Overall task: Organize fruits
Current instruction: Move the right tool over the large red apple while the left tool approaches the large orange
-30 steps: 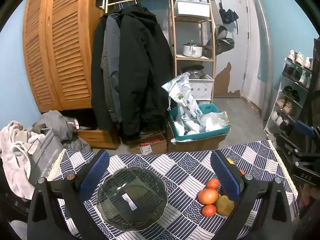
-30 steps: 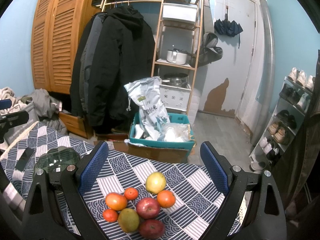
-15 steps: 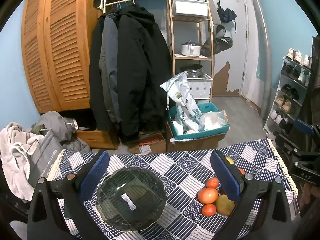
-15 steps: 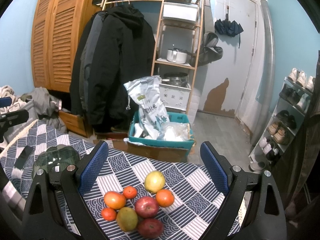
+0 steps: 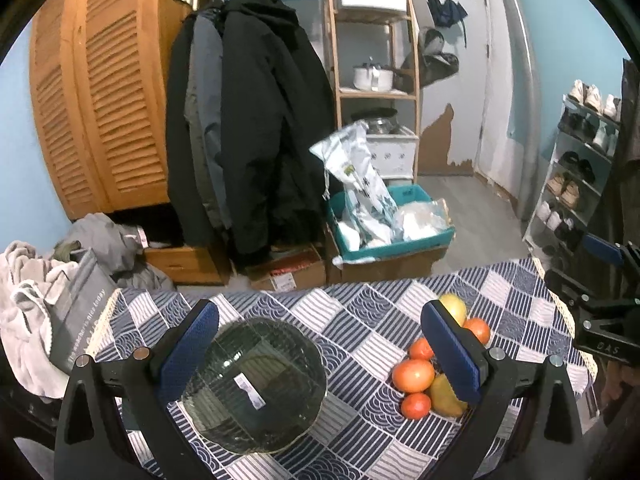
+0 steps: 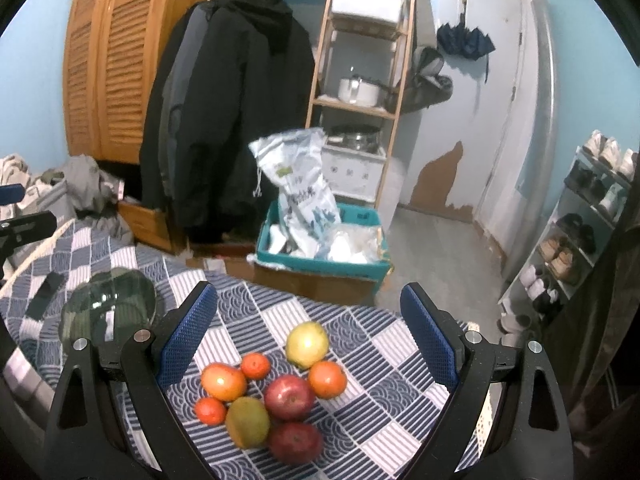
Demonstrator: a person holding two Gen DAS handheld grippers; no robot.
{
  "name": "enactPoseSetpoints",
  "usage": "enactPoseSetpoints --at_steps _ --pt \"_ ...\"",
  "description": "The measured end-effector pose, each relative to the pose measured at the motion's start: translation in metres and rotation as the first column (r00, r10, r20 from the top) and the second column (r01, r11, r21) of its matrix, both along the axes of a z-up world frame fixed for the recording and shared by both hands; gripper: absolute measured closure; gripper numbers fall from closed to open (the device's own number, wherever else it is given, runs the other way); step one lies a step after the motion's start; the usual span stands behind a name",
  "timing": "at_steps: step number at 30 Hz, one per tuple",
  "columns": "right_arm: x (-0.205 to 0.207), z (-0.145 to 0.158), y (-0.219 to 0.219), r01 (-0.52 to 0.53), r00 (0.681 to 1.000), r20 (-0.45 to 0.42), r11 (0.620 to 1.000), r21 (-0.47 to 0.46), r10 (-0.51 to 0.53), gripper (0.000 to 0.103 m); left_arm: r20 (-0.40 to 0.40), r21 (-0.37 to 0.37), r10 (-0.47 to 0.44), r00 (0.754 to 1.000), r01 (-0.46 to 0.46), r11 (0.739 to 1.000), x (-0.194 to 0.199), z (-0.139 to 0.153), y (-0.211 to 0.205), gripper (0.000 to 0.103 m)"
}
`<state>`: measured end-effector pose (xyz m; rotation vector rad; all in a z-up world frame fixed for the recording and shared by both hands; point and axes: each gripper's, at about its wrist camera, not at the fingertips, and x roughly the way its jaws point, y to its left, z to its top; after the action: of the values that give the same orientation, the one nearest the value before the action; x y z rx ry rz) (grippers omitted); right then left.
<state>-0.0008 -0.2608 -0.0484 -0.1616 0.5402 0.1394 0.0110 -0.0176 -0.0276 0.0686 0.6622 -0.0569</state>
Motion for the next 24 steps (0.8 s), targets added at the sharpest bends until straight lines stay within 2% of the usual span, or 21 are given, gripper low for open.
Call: enactPoseSetpoints --at_steps 8,14,24 --pt "0.012 -0.030 -0.013 -0.004 0.992 -0.129 1.000 0.010 0.005 0.012 -0.093 0.022 -0.032 0.995 0.034 0.999 0.009 -0.029 -0.012 0.001" --pt "0.017 -0.057 -0.022 0.006 0.976 -0.217 1.000 -0.016 -0.009 0.012 -0.157 0.043 -0.058 0.986 0.065 0.997 0.013 -0.053 -0.024 0.001" --pt "0.019 -0.114 -0.041 0.027 0.931 -0.363 0.999 -0.040 -0.040 0.012 -0.258 0.058 -0.068 0.964 0.086 0.995 0.023 -0.095 -0.037 0.001"
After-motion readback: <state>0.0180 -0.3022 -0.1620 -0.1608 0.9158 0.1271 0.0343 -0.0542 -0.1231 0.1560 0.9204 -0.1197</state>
